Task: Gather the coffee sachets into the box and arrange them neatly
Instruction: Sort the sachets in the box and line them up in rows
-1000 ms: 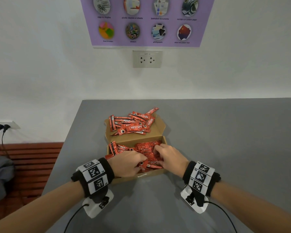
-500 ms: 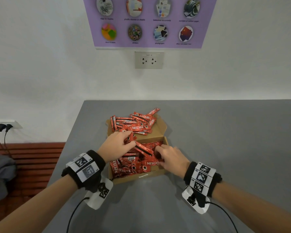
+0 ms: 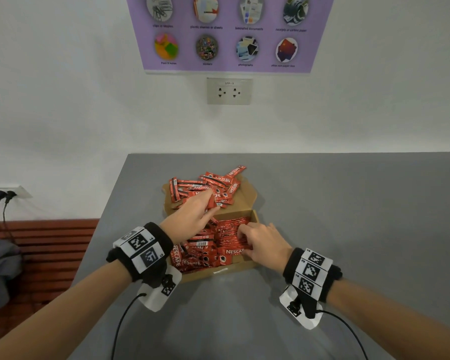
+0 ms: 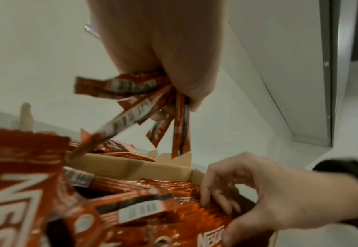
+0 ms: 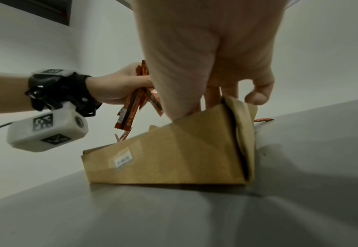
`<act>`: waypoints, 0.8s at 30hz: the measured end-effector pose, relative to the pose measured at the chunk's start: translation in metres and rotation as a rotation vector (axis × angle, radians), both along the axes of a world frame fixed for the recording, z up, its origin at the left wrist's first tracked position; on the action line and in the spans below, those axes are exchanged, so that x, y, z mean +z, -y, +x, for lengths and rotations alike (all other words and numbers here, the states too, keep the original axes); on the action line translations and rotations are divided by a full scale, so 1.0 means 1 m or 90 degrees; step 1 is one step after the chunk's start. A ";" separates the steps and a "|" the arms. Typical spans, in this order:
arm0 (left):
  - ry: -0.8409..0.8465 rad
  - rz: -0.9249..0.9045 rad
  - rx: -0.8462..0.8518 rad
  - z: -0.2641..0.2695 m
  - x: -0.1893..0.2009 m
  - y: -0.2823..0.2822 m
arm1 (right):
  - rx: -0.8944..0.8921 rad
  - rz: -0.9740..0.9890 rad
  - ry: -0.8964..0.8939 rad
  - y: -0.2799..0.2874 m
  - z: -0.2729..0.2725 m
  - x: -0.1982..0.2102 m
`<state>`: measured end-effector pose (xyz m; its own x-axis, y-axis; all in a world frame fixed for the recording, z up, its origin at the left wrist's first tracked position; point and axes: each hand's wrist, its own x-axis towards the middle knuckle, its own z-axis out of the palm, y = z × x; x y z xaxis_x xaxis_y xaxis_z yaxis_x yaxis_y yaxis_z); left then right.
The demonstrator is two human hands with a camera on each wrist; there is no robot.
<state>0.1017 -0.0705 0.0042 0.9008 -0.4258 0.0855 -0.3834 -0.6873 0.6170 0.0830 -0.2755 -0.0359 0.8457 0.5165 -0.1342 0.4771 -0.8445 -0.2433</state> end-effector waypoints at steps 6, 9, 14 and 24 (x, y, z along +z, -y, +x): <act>0.020 -0.081 0.065 -0.002 0.004 0.007 | 0.005 -0.003 -0.001 0.000 0.000 0.000; 0.086 -0.126 0.138 0.001 0.002 0.007 | 0.007 0.003 -0.002 0.001 0.000 0.000; 0.113 -0.137 0.171 0.002 0.001 0.009 | 0.010 -0.001 -0.003 0.002 0.000 0.000; -0.117 0.335 -0.256 -0.001 0.013 0.033 | 0.007 -0.025 0.014 0.000 0.000 -0.001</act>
<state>0.1006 -0.1035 0.0167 0.6445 -0.6728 -0.3634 -0.5921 -0.7398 0.3196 0.0835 -0.2760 -0.0370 0.8435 0.5199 -0.1351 0.4908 -0.8481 -0.1997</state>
